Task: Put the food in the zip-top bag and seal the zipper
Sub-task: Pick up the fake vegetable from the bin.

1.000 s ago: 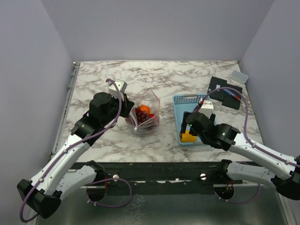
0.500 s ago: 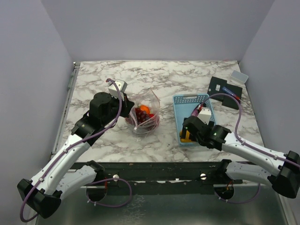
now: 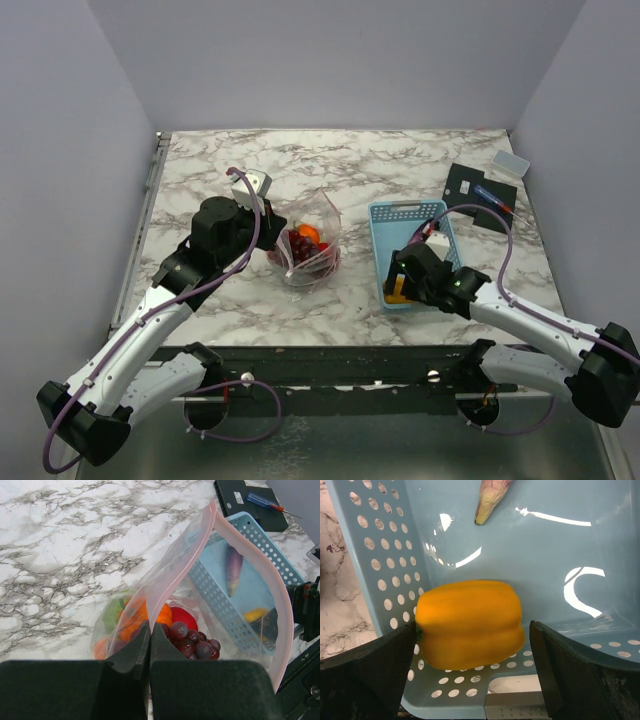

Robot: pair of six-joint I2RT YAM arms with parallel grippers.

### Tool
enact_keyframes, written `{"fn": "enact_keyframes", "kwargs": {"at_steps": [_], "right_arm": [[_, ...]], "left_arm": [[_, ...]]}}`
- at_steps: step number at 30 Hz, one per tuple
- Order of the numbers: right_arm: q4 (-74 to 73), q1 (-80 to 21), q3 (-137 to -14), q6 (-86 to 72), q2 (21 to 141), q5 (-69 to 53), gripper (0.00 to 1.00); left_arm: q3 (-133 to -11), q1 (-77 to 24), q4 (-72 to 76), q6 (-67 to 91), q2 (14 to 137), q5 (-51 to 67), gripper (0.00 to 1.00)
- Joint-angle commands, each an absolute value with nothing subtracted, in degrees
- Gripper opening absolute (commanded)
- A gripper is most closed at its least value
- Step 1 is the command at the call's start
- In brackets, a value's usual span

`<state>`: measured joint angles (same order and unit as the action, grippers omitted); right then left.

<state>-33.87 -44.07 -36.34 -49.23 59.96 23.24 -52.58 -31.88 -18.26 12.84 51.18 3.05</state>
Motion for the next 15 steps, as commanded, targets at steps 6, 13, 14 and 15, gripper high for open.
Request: {"fn": "enact_keyframes", "kwargs": {"at_steps": [6,13,14,15], "right_arm": [[-28.8,-42.2,-34.0,-47.4,61.4,18.5,0.91],[-30.7,-41.9,-35.1,-46.5,60.7,20.4,0.6],[-31.6,-41.9,-35.6,-46.3,60.3,21.0,0.56],[-32.5,-42.0,-36.2,-46.2,59.9,21.7,0.53]], "left_arm": [[-52.0,-31.5,-17.5,12.7,51.3,3.6,0.0],[-51.9,-31.6,-17.5,12.7,51.2,3.5,0.0],[-51.9,-31.6,-17.5,12.7,51.2,3.6,0.0],[-52.0,-31.5,-17.6,12.7,51.2,3.5,0.0]]}}
